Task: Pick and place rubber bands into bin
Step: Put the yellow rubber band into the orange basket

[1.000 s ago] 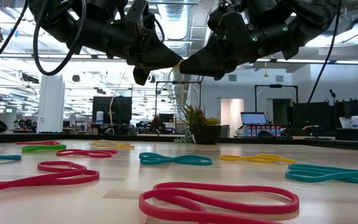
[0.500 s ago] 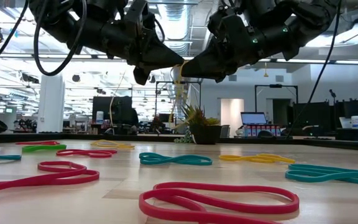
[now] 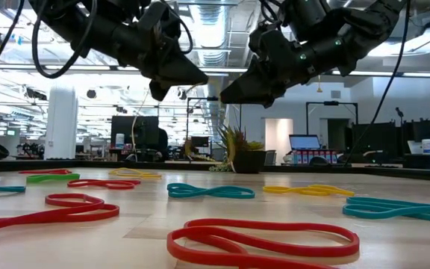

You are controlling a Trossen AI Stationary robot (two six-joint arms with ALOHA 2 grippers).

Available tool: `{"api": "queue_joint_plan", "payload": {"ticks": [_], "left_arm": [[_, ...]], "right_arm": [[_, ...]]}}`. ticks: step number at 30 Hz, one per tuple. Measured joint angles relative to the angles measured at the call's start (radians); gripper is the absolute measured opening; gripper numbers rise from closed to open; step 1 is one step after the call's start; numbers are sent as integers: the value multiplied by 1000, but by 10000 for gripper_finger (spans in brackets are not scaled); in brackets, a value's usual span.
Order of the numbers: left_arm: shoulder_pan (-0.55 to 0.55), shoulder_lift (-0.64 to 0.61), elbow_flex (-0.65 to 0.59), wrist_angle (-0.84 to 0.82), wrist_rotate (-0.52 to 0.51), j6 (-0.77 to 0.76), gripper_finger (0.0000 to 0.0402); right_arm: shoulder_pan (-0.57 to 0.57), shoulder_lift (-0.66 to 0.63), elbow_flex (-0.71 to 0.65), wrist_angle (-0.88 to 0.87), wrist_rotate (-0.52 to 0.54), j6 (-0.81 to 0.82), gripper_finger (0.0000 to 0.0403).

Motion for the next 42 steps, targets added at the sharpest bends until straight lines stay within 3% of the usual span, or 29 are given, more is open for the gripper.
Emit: {"api": "queue_joint_plan", "payload": {"ticks": [15, 20, 28, 34, 42], "left_arm": [[0, 0, 0, -2, -1, 0, 0], [-2, 0, 0, -42, 55, -1, 0], [-1, 0, -1, -46, -69, -1, 0], [-2, 0, -1, 49, -37, 10, 0], [-2, 0, -1, 47, -36, 13, 0]], "right_arm": [[2, 0, 0, 37, -3, 0, 98], [0, 0, 0, 37, -2, 0, 98], [2, 0, 0, 37, -3, 0, 98], [2, 0, 0, 37, -3, 0, 98], [2, 0, 0, 37, -3, -1, 98]]}}
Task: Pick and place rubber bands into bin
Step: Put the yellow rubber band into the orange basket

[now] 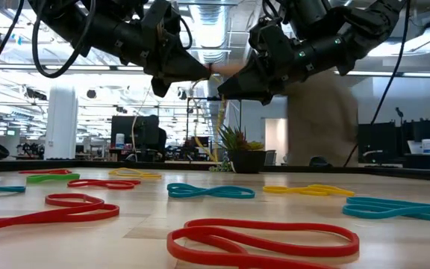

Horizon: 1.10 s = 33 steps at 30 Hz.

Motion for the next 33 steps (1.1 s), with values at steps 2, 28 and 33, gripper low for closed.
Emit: {"api": "queue_joint_plan", "payload": {"ticks": [2, 28, 33], "left_arm": [[0, 0, 0, 0, -4, 0, 0], [0, 0, 0, -25, -124, 37, 83], [0, 0, 0, -60, -190, 41, 108]], "right_arm": [[0, 0, 0, 0, 0, 1, 97], [-2, 8, 0, -85, 147, 110, 3], [3, -81, 23, -356, 161, 259, 2]]}}
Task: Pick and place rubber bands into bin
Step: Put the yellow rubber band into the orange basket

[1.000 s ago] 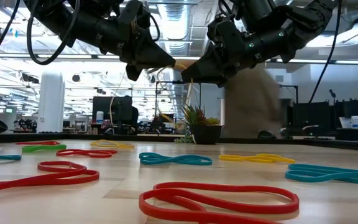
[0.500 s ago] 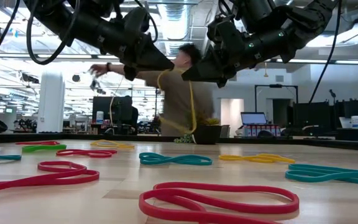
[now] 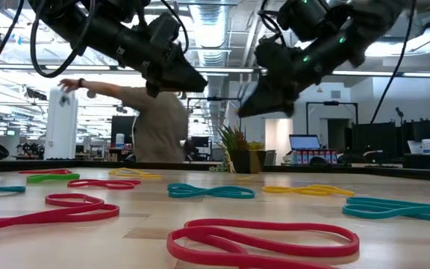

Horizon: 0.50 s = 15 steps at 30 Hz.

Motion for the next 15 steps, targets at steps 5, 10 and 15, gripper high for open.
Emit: {"api": "queue_joint_plan", "payload": {"ticks": [5, 10, 15], "left_arm": [[1, 0, 0, -60, -35, 0, 109], [0, -8, -1, -98, -9, 0, 110], [0, -16, -1, -108, -9, 3, 110]], "right_arm": [[97, -194, 80, -525, 74, 195, 2], [315, -391, 117, -855, 139, 468, 1], [594, -492, 47, -999, 290, 864, 1]]}}
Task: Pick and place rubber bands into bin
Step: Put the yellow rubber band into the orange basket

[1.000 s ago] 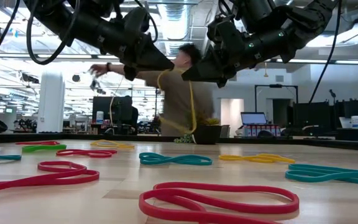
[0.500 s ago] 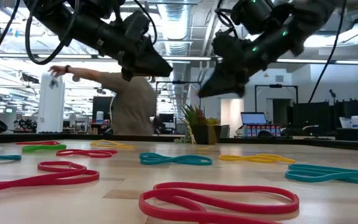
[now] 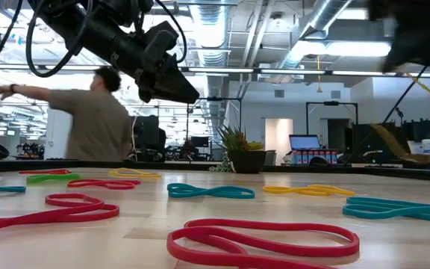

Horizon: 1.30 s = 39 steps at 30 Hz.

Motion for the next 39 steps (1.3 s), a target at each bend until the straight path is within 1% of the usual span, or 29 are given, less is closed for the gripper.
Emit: {"api": "queue_joint_plan", "payload": {"ticks": [2, 6, 8, 11, 13, 15, 17, 22, 27, 31, 33, 36, 37, 39], "left_arm": [[0, 0, 0, 1, 0, 15, 110], [0, 0, 0, -6, 0, 22, 110], [0, 0, 0, -16, -2, 22, 110], [0, 0, 0, -24, -4, 22, 110], [0, 0, 0, -24, -4, 22, 110], [0, 0, 0, -21, -5, 22, 110], [0, 0, 0, -17, -13, 22, 110], [0, 0, 0, -12, -28, 22, 110], [0, 0, 0, -12, -29, 21, 110], [0, 0, 0, -11, -29, 20, 110], [0, 0, 0, -10, -29, 18, 110], [0, 0, 0, 1, -29, 12, 110], [0, 0, 0, 9, -29, 3, 110], [0, 0, 0, 33, -13, -18, 110]], "right_arm": [[100, -3, -46, -14, 42, 187, 1], [254, 44, -123, -42, 37, 525, 2], [309, 82, -138, -65, 10, 652, 3], [368, 144, -138, -102, -76, 827, 3], [391, 185, -138, -107, -132, 898, 4], [402, 219, -138, -108, -185, 921, 5], [405, 244, -138, -107, -213, 922, 11], [399, 252, -138, -116, -215, 921, 42], [394, 215, -137, -119, -216, 900, 71], [394, 181, -95, -168, -208, 894, 82], [393, 174, -75, -208, -142, 875, 83], [373, 172, -66, -219, 14, 803, 82], [359, 172, -66, -219, 46, 782, 81], [323, 172, -66, -219, 62, 742, 81]]}}
